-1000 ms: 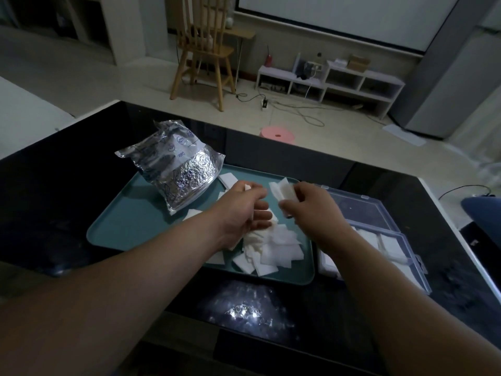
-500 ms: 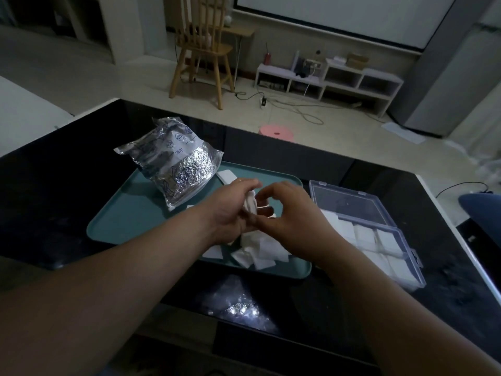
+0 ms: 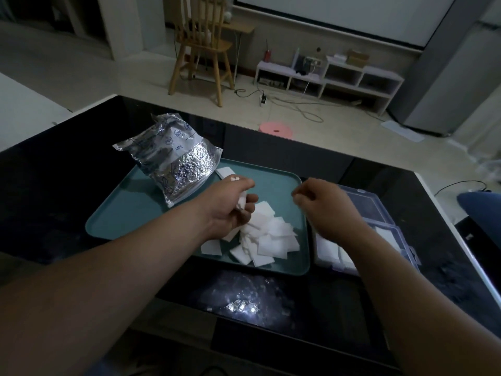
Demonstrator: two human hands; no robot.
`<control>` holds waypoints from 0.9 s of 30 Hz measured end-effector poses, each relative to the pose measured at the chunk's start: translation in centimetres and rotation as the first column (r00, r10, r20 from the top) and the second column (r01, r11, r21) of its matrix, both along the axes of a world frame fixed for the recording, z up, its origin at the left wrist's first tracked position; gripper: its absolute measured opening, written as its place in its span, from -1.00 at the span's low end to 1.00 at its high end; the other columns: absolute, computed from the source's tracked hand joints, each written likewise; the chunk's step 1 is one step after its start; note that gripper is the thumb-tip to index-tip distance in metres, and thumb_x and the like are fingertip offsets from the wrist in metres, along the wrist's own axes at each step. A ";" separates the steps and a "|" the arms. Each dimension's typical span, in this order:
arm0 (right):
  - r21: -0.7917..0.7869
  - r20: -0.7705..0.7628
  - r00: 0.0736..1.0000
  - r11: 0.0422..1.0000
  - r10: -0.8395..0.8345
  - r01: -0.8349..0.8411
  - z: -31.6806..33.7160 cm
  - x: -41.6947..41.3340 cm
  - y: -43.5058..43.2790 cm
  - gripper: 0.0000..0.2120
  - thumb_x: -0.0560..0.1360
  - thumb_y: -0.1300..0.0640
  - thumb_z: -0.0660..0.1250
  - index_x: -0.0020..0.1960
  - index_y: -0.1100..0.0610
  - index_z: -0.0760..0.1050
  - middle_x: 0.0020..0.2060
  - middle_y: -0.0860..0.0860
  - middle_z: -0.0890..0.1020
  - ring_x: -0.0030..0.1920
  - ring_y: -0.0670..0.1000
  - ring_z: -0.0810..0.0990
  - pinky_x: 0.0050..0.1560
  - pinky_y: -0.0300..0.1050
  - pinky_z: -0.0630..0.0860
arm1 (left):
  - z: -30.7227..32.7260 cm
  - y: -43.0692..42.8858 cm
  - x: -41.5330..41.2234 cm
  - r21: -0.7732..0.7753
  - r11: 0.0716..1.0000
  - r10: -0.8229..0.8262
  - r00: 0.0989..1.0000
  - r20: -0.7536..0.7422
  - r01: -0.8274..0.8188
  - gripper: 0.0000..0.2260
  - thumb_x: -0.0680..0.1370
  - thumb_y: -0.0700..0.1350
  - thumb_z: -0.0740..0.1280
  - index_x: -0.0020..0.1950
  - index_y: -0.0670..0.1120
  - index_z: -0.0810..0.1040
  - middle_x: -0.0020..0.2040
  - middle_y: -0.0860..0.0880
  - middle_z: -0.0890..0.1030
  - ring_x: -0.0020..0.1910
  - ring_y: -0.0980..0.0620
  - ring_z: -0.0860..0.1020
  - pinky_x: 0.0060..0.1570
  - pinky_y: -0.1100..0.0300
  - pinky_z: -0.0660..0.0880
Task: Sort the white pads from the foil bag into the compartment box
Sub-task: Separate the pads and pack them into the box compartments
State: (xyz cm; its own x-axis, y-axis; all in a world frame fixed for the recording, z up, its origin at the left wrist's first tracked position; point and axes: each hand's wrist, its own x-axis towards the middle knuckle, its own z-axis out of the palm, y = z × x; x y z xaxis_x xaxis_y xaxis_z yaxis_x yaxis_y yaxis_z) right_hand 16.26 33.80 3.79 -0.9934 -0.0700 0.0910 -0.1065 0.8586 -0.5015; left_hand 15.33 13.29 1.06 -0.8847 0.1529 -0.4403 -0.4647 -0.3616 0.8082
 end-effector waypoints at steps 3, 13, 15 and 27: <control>0.208 0.173 0.968 0.954 0.183 -0.217 -0.8 0.6 0.0 -0.69 0.58 0.09 0.42 0.31 -0.10 0.56 0.18 -0.12 0.66 0.08 -0.10 0.60 0.15 -0.12 0.55 | -0.2 0.2 0.0 -0.037 0.999 0.006 1.000 0.004 -0.006 -0.89 0.67 -0.09 0.30 0.18 -0.05 0.47 -0.17 -0.12 0.49 -0.43 0.08 0.39 -0.56 0.34 0.28; 0.441 0.148 0.969 0.865 0.196 -0.242 -2.3 0.3 -0.5 -0.79 0.66 0.01 0.26 0.10 0.00 0.67 0.03 -0.05 0.70 0.08 0.09 0.63 0.17 -0.03 0.50 | -0.4 0.4 0.4 -0.104 0.995 0.006 1.000 -0.014 -0.008 -0.83 0.67 -0.10 0.28 0.26 -0.07 0.48 -0.16 -0.13 0.52 -0.41 0.05 0.42 -0.55 0.33 0.31; 0.335 0.115 0.982 0.925 0.151 -0.182 -1.8 0.1 0.0 -0.80 0.66 0.01 0.28 0.02 0.05 0.65 -0.11 -0.06 0.67 -0.04 0.07 0.63 0.07 0.02 0.59 | -0.4 0.5 0.3 -0.115 0.993 0.009 1.000 -0.029 -0.013 -0.85 0.68 -0.10 0.28 0.24 -0.05 0.49 -0.14 -0.13 0.53 -0.38 0.05 0.43 -0.52 0.32 0.36; -0.776 0.502 0.820 0.561 0.273 0.289 0.0 1.0 -3.6 -0.86 0.64 0.08 0.36 0.07 0.15 0.61 -0.25 -0.02 0.58 -0.28 -0.09 0.50 -0.17 -0.14 0.35 | 0.6 0.6 1.2 0.103 0.984 -0.126 0.979 -0.159 0.143 -0.77 0.57 0.08 0.44 0.10 0.01 0.48 -0.14 -0.02 0.59 -0.21 0.04 0.52 -0.34 0.23 0.35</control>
State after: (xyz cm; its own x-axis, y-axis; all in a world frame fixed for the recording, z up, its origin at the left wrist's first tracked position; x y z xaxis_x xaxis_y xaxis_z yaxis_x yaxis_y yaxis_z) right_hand 17.25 30.23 3.78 -0.8801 -0.2393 -0.4101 0.4081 0.0602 -0.9110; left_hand 16.57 13.93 1.66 -0.9078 0.3160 -0.2758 -0.3905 -0.3973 0.8304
